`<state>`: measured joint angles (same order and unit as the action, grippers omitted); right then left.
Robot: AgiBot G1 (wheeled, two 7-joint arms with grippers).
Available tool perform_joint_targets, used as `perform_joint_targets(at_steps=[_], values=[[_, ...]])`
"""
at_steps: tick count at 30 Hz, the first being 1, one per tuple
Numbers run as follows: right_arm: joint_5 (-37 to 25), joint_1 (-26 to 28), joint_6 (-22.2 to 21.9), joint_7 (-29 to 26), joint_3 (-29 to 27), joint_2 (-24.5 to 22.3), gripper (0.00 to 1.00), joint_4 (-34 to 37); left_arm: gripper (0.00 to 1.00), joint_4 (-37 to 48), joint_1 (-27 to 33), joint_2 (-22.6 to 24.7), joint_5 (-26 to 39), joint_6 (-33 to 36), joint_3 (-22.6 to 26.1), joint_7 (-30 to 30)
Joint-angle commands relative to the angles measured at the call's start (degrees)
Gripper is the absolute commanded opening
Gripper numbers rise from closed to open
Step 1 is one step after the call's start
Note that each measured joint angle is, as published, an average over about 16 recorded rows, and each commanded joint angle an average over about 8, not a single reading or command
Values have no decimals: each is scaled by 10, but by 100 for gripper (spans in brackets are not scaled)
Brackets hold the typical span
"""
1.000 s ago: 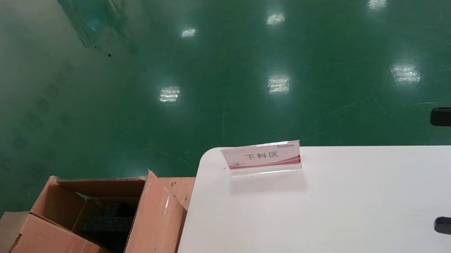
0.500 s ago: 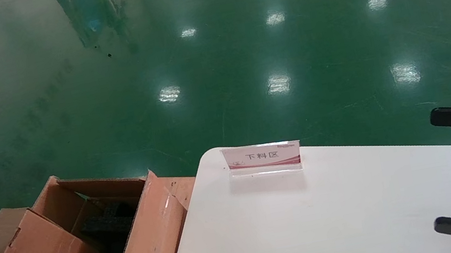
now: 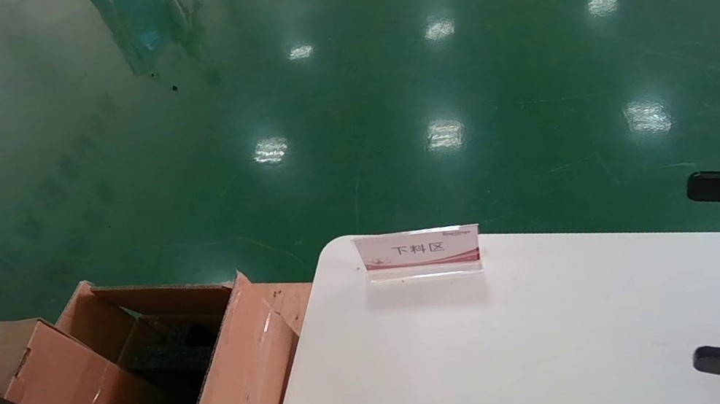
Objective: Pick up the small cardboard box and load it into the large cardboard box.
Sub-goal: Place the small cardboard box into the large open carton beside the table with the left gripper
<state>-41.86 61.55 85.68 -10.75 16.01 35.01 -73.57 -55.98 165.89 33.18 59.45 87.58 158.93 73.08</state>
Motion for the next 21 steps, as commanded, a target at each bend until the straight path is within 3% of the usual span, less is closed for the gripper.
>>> perform_joint_targets(at_steps=[1, 21], values=[[0, 0, 0, 0, 0, 0, 100, 0, 0, 2, -4, -1, 4, -6, 0, 4], [0, 0, 0, 0, 0, 0, 100, 0, 0, -4, -40, 6, 29, -48, 3, 34]])
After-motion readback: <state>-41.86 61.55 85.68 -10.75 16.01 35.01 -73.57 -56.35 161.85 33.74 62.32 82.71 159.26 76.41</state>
